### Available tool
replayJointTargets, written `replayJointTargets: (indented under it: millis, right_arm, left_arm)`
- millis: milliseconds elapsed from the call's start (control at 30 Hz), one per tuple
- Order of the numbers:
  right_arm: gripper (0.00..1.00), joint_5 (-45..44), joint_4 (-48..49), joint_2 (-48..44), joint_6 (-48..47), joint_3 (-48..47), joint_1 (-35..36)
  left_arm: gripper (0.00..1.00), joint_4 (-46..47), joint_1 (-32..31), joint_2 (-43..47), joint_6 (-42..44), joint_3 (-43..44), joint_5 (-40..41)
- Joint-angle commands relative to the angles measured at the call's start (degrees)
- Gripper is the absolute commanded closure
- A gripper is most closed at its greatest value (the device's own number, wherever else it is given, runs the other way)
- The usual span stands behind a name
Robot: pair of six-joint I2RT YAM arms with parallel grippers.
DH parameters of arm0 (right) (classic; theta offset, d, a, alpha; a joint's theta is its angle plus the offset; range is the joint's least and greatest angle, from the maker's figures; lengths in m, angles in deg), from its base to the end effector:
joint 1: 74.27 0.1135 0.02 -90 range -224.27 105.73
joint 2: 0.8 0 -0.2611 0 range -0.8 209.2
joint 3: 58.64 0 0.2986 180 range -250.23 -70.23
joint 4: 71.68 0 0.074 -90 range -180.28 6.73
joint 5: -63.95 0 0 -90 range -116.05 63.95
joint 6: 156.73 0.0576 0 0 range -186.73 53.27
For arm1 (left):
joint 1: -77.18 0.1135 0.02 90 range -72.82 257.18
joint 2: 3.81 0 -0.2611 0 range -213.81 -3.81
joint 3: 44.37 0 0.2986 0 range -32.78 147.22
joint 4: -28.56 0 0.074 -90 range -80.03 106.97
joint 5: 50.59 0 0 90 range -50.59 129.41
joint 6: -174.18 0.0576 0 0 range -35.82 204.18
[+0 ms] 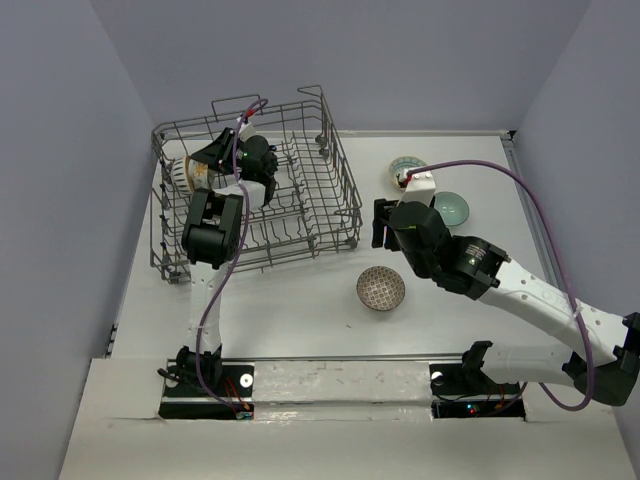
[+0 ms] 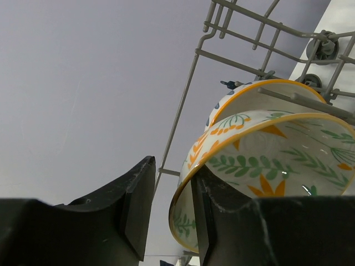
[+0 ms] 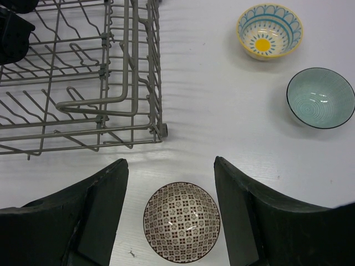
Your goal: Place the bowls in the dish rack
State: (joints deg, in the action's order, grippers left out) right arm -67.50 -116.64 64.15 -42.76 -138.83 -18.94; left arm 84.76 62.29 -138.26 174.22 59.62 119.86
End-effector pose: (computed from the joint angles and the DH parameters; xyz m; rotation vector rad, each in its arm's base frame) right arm 0.2016 0.2245 0.3704 -0.1122 1.9513 0.1511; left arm 0.5321 -0.0827 0.1848 -0.0296 1.8052 1.7665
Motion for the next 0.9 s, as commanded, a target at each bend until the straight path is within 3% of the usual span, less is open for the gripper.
replayJointTargets:
  millis: [0,167,233,267,867]
  right_arm:
    - [0.31,-0.3,2.9,-0.3,-0.6,0.0,0.3]
    - [0.31,-0.3,2.9,-0.3,-0.6,0.1,0.3]
    - [0.31,-0.3,2.9,-0.4,-0.6,0.1,0.3]
    - [0.31,-0.3,2.9,-0.4,-0.6,0.1,0.3]
    - [0.31,-0.2,3.0,0.5,-0.9,-0.7,0.3]
  left_arm:
    - [0.56,4.0,0.0,0.8,-1.1,3.0,0.3]
    - [0.81,4.9,0.2,1.6,-0.5,3.0,0.7]
    - [0.98,5.9,0.3,1.7,0.8,3.2,0.9]
    - [1.0,6.9,0.4,1.8,2.0,3.2,0.9]
    - [1.0,9.8,0.5,6.8,5.0,3.2,1.1]
